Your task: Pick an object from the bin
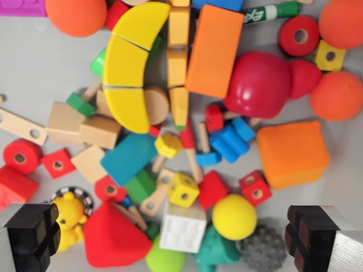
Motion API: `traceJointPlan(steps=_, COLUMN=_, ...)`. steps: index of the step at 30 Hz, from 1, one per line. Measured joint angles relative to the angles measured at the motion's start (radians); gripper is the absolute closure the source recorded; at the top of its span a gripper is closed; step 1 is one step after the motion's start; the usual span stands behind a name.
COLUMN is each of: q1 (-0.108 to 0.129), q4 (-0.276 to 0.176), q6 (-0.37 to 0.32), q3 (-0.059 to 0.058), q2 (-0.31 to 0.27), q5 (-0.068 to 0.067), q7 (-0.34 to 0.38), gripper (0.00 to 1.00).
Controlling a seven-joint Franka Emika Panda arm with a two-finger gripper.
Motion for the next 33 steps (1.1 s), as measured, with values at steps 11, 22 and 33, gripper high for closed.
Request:
traceJointPlan(steps=11, q1=0.0, q4=0.0, q6=0.0, q3=0.0, q2=0.0, q5=0.0, q7=0.0, gripper=0.0)
traceJointPlan(steps=22, q1=0.001, q4=-0.004, q6=0.001, q3=0.0, q2=0.0, q5=0.0, q7=0.012, gripper=0.0)
traceJointPlan(steps=33, q1=0.008, q4=-0.02, q6=0.017, q3=0.001, q2=0.0, q5=0.0, q7=0.054, gripper=0.0)
